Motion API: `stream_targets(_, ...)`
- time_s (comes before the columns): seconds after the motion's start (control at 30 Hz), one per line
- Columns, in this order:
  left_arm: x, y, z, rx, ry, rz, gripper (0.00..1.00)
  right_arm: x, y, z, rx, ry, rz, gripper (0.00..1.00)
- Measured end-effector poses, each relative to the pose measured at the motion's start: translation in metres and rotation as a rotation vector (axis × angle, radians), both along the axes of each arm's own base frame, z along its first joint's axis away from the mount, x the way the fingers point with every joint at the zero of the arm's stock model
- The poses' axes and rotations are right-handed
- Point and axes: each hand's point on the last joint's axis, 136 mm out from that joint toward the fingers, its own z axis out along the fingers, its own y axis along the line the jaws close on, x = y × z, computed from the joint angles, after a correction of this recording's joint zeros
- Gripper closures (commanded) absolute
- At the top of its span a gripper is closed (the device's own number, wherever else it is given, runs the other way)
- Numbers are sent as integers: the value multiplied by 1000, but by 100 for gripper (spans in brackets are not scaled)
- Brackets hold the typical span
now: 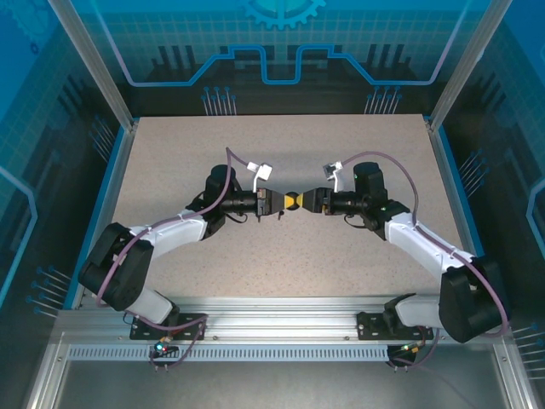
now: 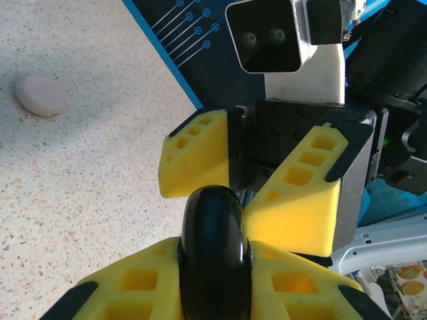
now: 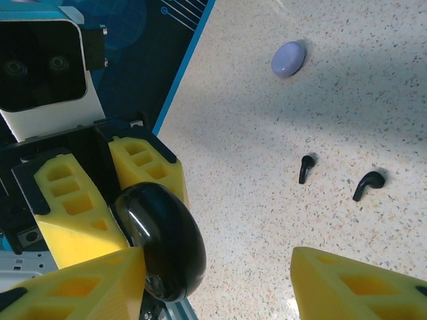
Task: Insert wireless bluetooth earbuds into charging case
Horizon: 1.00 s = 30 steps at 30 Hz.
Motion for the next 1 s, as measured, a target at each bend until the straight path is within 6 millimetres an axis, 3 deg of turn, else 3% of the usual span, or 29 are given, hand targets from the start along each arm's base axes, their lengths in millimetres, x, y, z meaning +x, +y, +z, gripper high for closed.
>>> stream_targets(0.37, -3, -2, 7, -12, -9, -29, 100, 20, -13, -24, -30, 60, -79, 48)
stream_targets(0.53, -3, -2, 7, -12, -11, -32, 100, 18, -17, -22, -35, 62, -84, 48)
stream_targets(0.8, -3, -2, 7, -13, -11, -32, 100, -1, -22, 7, -8, -23, -28, 50)
stream_targets(1.0, -3, -2, 7, -13, -11, -32, 100, -9, -15, 5, -10, -18, 16, 51)
